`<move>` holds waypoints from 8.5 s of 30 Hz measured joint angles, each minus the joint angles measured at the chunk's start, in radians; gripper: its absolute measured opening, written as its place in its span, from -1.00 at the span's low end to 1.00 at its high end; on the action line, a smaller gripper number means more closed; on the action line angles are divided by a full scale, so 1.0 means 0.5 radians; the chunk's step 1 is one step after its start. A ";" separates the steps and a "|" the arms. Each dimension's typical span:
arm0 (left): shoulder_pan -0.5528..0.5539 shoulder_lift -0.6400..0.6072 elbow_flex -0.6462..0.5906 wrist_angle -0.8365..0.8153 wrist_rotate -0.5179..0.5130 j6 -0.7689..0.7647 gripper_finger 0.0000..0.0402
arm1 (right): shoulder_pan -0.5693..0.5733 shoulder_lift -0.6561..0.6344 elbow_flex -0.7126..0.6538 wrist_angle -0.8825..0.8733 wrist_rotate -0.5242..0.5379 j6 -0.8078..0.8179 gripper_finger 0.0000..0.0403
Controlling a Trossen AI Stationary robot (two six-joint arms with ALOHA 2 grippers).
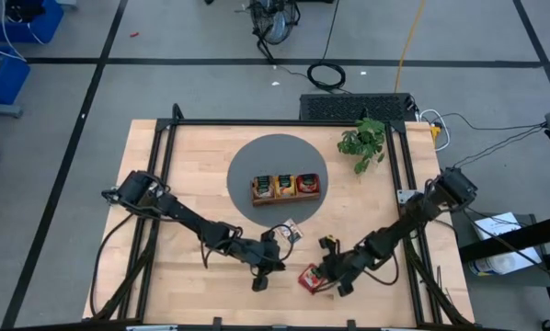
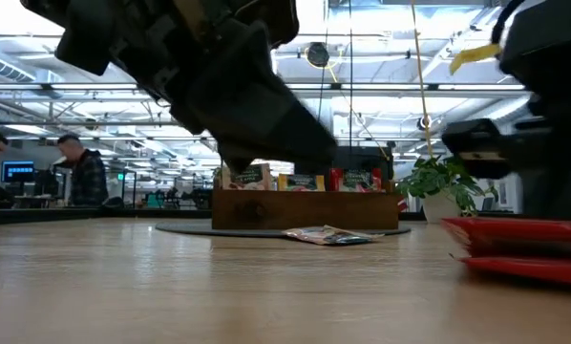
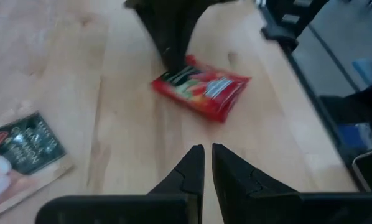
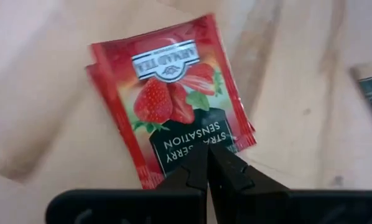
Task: Pick & Place Tea
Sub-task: Put the red tea bag into the right section of the wooden organizer
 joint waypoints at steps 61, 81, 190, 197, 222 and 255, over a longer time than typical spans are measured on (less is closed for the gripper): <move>0.020 0.524 0.445 -0.017 -0.377 1.611 -0.08 | -0.640 0.289 -0.370 1.128 -0.363 0.170 -1.00; 0.084 0.530 0.448 -0.092 -0.481 1.394 -0.98 | -0.636 0.311 -0.370 1.289 -0.376 0.134 -1.00; 0.491 -0.100 0.346 0.396 0.823 0.741 -0.80 | -0.378 -1.381 -1.330 1.654 -0.100 -0.409 -0.98; 0.618 -0.079 0.349 0.290 0.583 0.412 -0.70 | -0.167 -1.181 -1.324 1.744 0.358 -0.579 -0.98; 0.504 -0.061 0.349 -0.043 0.172 0.636 -0.07 | -0.228 -0.553 -0.875 1.807 0.466 -0.758 -0.97; 0.474 -0.061 0.349 -0.241 0.054 0.836 -0.99 | -0.320 -0.591 -0.998 1.506 0.255 0.016 -0.15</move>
